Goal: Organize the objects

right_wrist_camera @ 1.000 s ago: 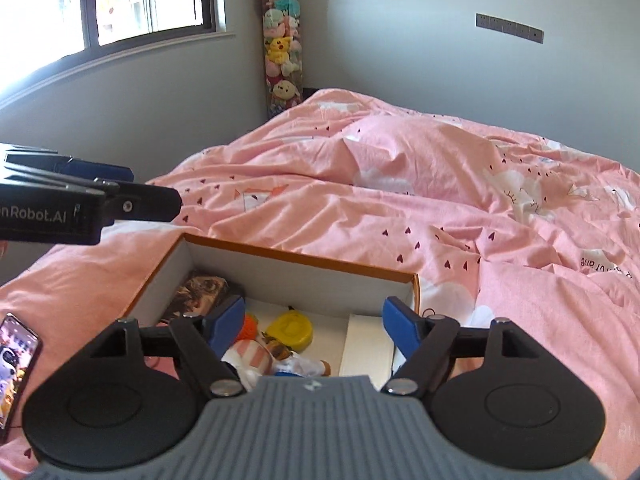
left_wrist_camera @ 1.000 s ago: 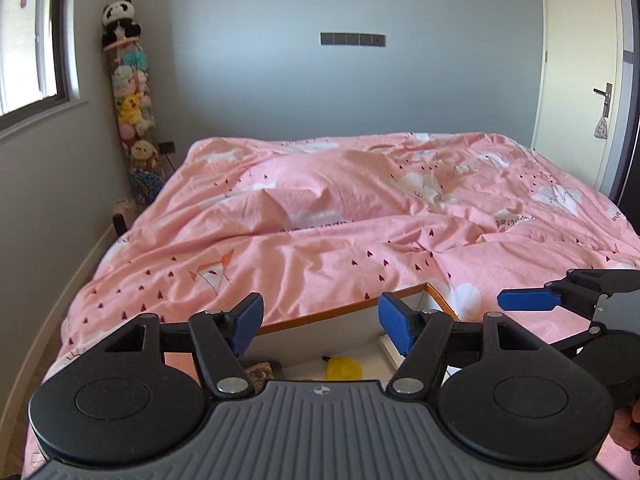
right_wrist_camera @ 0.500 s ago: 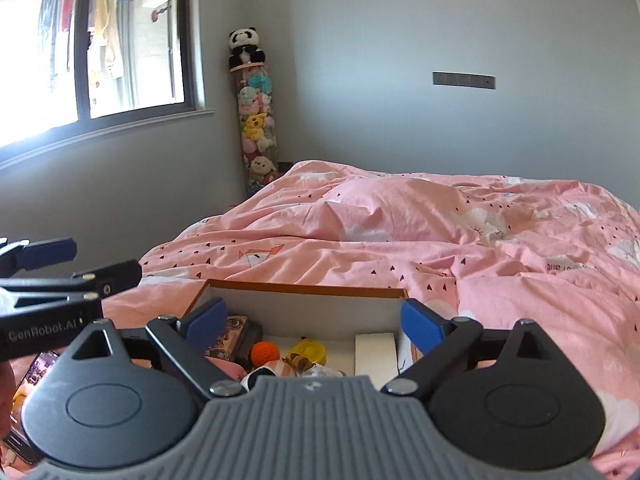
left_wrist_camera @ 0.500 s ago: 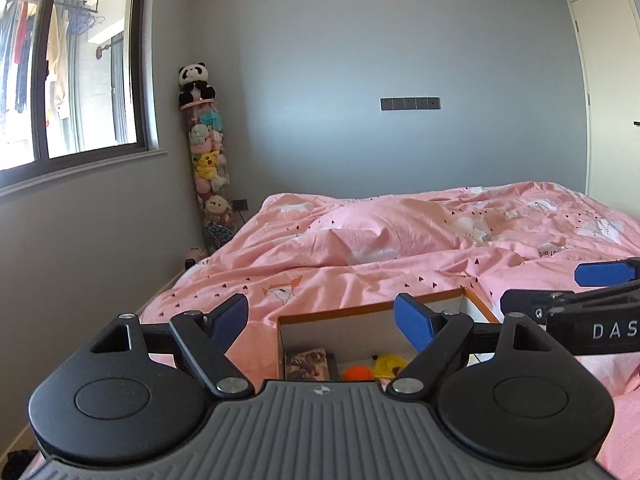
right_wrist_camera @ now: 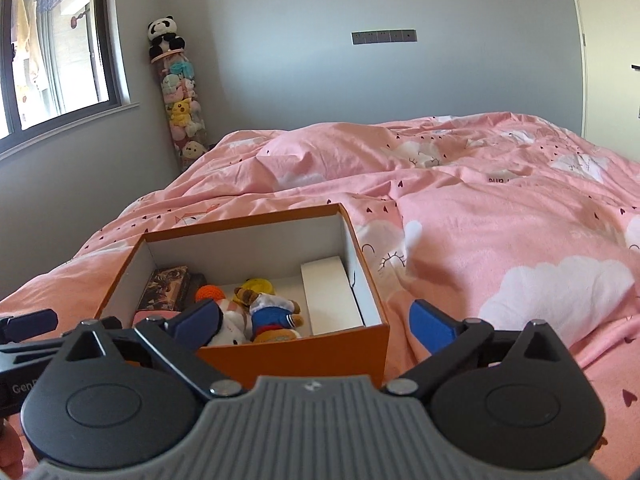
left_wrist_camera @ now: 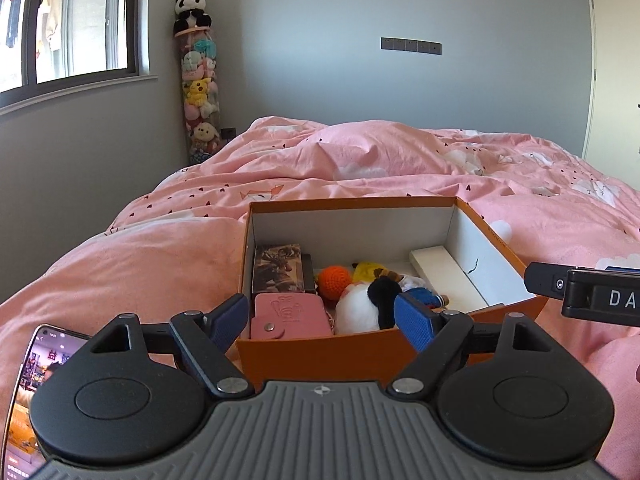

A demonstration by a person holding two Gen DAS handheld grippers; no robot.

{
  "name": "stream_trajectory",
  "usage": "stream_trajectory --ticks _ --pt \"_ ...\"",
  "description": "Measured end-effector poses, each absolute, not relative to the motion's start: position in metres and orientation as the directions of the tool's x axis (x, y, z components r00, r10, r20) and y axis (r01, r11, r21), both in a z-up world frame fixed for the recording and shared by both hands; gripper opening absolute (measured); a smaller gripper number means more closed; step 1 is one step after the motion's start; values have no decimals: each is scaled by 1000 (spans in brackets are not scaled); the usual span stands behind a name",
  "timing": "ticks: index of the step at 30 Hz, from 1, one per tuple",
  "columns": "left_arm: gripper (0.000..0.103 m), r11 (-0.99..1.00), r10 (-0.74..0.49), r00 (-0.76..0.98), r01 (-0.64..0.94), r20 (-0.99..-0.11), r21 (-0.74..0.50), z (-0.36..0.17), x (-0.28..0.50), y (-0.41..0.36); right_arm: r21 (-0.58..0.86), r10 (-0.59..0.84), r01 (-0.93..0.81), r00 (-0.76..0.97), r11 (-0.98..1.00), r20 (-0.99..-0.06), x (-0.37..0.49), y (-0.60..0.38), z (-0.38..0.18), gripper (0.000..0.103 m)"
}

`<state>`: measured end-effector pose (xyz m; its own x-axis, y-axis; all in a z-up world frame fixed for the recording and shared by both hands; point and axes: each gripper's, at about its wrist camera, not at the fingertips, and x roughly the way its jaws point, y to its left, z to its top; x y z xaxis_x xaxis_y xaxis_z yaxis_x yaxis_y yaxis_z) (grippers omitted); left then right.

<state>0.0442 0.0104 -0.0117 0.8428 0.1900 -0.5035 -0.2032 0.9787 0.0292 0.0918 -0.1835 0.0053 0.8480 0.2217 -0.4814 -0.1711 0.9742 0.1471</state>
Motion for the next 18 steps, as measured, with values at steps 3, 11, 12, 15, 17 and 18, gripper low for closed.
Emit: stream_trajectory --ticks 3,11,12,15,17,18 --pt "96 977 200 824 -206 -530 48 -21 47 11 130 219 -177 831 976 -512 100 -180 -4 102" --pt "96 978 193 765 -202 -614 55 -40 56 15 80 200 -188 805 979 -559 109 -172 -24 102" --pt "96 978 192 761 -202 -619 55 -41 57 15 77 198 -188 802 979 -563 110 -171 -26 102" --pt "96 978 188 756 -199 -627 53 -42 57 16 67 195 -192 797 979 -571 113 -169 -30 102" --pt "96 979 186 755 -198 -629 53 -42 59 16 60 194 -196 795 979 -575 115 -167 -32 102" --pt "96 979 186 754 -197 -630 53 -42 60 16 56 194 -199 794 978 -575 115 -166 -32 102"
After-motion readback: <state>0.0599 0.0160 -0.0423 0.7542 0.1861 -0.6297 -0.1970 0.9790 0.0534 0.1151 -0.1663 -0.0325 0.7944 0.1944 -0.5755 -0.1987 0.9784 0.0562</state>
